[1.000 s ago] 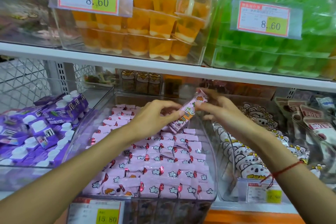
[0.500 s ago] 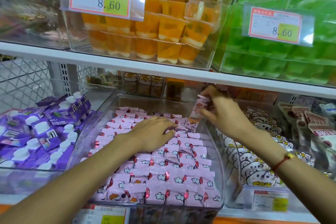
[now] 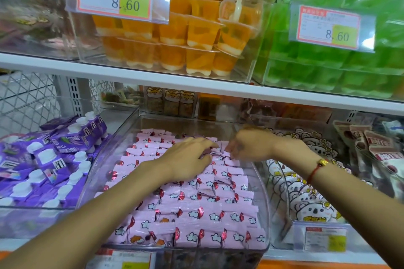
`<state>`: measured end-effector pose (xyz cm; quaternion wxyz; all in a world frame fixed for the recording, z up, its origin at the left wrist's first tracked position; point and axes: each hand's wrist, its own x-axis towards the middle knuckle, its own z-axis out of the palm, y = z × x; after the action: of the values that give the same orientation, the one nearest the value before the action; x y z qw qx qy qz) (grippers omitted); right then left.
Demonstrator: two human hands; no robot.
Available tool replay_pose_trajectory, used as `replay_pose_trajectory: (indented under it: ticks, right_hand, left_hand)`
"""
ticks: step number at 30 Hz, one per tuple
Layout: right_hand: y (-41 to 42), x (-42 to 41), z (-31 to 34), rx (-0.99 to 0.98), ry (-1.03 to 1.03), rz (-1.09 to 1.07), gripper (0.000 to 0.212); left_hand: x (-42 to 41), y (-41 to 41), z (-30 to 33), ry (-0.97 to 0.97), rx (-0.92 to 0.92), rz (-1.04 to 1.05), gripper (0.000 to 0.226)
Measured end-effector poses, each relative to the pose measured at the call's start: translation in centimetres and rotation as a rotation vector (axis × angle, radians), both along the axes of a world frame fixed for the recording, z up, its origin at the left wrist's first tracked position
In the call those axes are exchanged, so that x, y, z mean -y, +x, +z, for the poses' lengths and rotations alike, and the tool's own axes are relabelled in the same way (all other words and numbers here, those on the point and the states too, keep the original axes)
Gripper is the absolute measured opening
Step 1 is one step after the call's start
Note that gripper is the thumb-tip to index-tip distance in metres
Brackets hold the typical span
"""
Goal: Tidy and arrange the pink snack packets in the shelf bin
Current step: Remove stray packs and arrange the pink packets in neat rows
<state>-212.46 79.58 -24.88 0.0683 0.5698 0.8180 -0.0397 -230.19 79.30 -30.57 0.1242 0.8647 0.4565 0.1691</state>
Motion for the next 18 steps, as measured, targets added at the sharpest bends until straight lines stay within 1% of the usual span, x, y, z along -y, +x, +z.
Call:
replay_pose_trajectory:
  ticks: [1, 3, 4, 5, 7, 9, 13, 14, 15, 17, 18]
  right_hand:
    - [0.3, 0.6, -0.2, -0.060, 0.059, 0.003, 0.033]
    - [1.2, 2.1, -1.3, -0.217, 0.272, -0.005, 0.032]
    - [1.6, 2.9, -2.0, -0.296, 0.376, -0.026, 0.030]
    - [2.0, 3.7, -2.7, -0.369, 0.436, -0.062, 0.028]
    - [2.8, 4.6, -3.7, -0.483, 0.429, -0.110, 0.028]
    - [3.4, 5.1, -4.1, -0.552, 0.392, -0.097, 0.028]
    - [3.8, 6.0, -4.4, -0.602, 0.431, -0.063, 0.027]
    - [3.9, 6.1, -4.5, -0.608, 0.458, -0.053, 0.026]
    - [4.0, 6.1, -4.6, -0.615, 0.487, -0.039, 0.024]
    - [4.1, 6.1, -4.7, -0.637, 0.512, -0.009, 0.022]
    - [4.2, 6.1, -4.8, -0.659, 0.504, 0.004, 0.021]
  left_hand:
    - [0.1, 0.1, 0.0, 0.003, 0.004, -0.022, 0.042]
    - [0.3, 0.4, -0.4, 0.018, -0.021, -0.071, 0.044]
    - [0.4, 0.5, -0.6, 0.026, -0.042, -0.087, 0.044]
    - [0.4, 0.6, -0.7, 0.033, -0.063, -0.093, 0.044]
    - [-0.1, 0.8, -1.0, 0.046, -0.116, -0.082, 0.043]
    - [-0.4, 1.2, -1.0, 0.058, -0.188, -0.058, 0.042]
    - [-0.8, 1.9, -0.9, 0.026, -0.277, -0.029, 0.041]
    - [-1.1, 2.0, -0.6, -0.009, -0.267, -0.042, 0.040]
    - [-1.4, 1.9, -0.2, -0.072, -0.204, -0.055, 0.037]
    - [-2.3, 1.9, 1.0, -0.205, 0.027, -0.039, 0.028]
    - [-2.9, 2.1, 1.5, -0.205, 0.119, -0.002, 0.023]
